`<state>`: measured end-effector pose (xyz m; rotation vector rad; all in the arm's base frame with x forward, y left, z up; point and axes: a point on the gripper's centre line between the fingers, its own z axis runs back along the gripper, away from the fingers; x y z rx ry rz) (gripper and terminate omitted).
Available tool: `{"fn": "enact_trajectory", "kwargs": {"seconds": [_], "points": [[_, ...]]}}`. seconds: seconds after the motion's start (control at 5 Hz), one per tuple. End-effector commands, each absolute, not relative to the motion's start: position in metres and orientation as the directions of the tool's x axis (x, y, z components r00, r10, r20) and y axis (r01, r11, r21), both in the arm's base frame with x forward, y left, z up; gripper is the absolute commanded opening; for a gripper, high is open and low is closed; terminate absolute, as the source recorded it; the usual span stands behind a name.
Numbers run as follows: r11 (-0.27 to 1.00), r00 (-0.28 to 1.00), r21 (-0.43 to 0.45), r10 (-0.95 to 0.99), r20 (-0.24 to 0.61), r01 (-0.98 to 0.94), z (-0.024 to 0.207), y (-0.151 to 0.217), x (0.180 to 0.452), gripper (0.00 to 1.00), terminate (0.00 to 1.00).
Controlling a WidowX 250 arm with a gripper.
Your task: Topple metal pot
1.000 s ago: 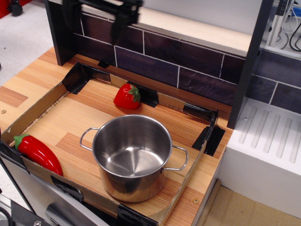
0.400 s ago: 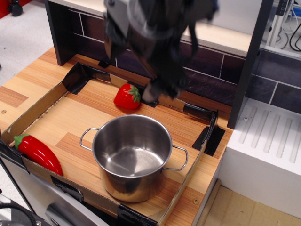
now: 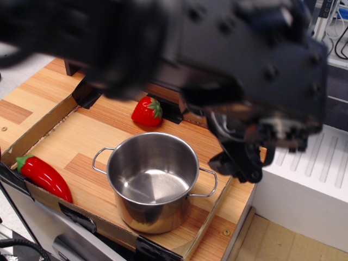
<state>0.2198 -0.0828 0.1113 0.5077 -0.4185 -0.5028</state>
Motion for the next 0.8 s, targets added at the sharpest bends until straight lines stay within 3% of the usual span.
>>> {"fn": "enact_trajectory", "kwargs": {"seconds": [0.0, 0.4, 0.6], "points": [[0.804, 0.832, 0.495, -0.495, 0.252, 0.328, 0.074, -0.101, 0.209, 1.0, 0.0], [0.849, 0.863, 0.456, -0.421, 0.279, 0.267, 0.055, -0.107, 0.199, 1.0, 0.0], [0.833, 0.867, 0.497, -0.416, 0.273, 0.243, 0.05, -0.096, 0.2, 1.0, 0.0]]}}
